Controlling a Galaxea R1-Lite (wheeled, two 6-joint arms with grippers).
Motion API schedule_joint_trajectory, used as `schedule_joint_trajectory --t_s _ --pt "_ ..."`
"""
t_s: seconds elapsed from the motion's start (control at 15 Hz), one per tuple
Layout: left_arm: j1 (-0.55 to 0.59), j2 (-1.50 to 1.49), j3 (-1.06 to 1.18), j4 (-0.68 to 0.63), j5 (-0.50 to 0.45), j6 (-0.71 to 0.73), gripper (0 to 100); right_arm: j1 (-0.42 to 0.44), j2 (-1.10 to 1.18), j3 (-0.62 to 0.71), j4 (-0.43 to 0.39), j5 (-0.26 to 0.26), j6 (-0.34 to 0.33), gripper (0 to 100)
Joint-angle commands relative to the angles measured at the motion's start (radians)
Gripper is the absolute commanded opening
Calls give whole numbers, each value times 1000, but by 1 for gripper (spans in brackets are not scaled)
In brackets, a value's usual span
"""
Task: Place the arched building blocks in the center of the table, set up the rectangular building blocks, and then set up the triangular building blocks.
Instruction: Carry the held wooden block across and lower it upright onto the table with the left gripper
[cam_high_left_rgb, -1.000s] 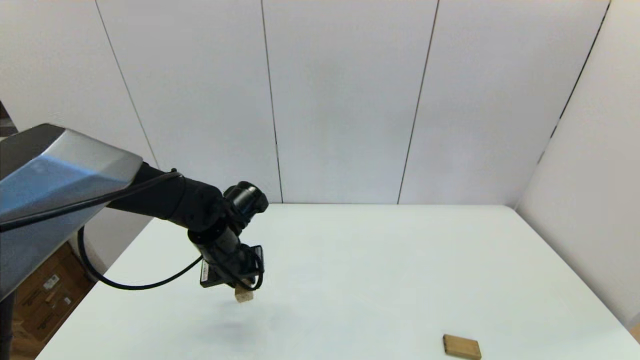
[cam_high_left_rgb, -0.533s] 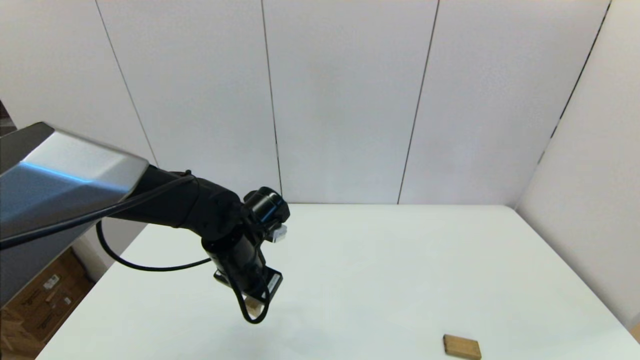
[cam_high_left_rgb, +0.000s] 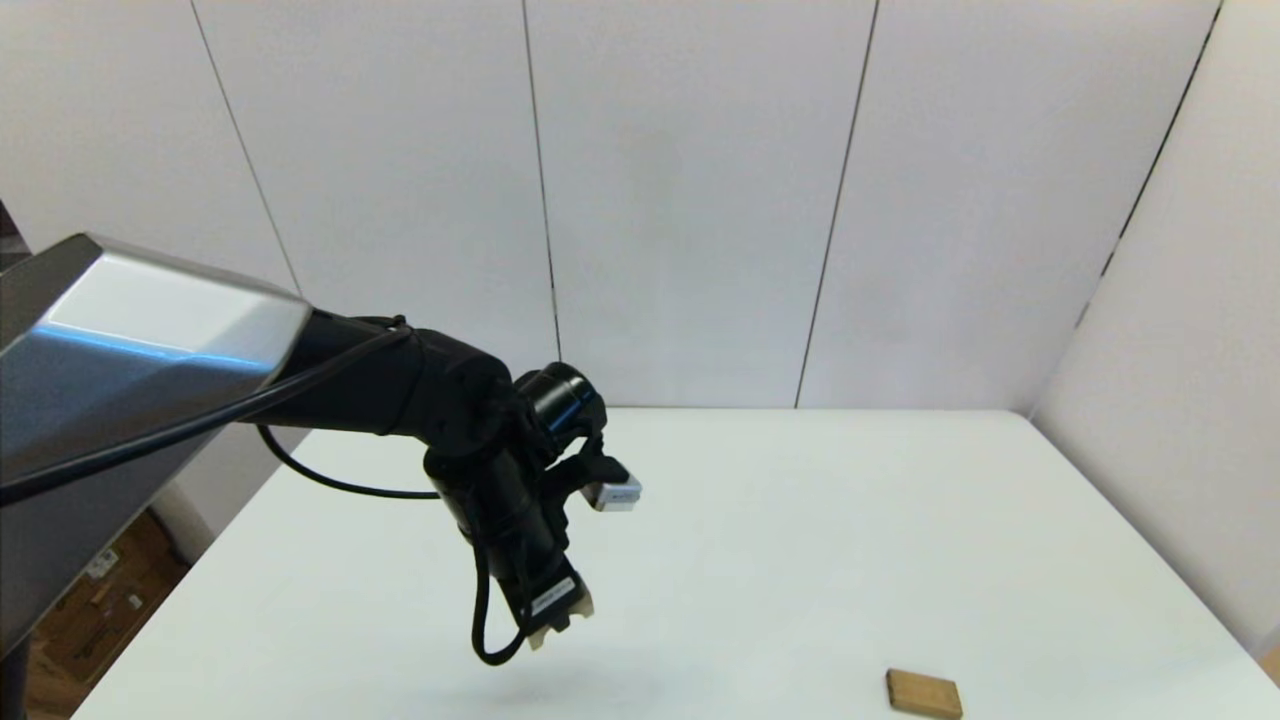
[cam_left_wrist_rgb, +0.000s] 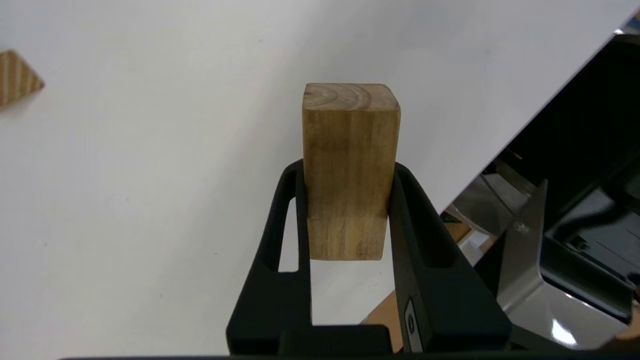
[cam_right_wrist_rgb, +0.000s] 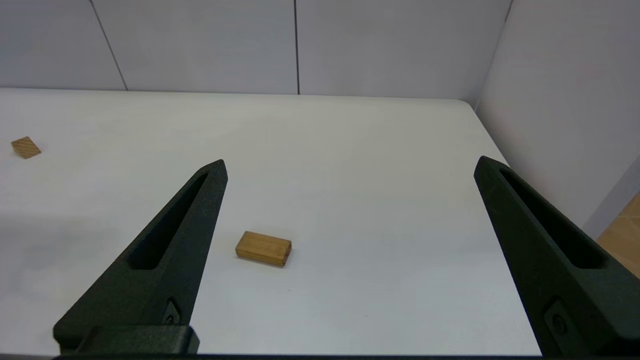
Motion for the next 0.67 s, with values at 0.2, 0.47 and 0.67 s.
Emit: schedule_joint_trajectory --t_s 0.2,0.47,0.67 --pt "-77 109 -124 46 -59 24 0 0 0 -1 0 0 0 100" --pt "-80 158 -165 46 -102 144 0 0 0 -1 0 0 0 100" --pt "-92 209 -216 46 -112 216 0 0 0 1 0 0 0 100"
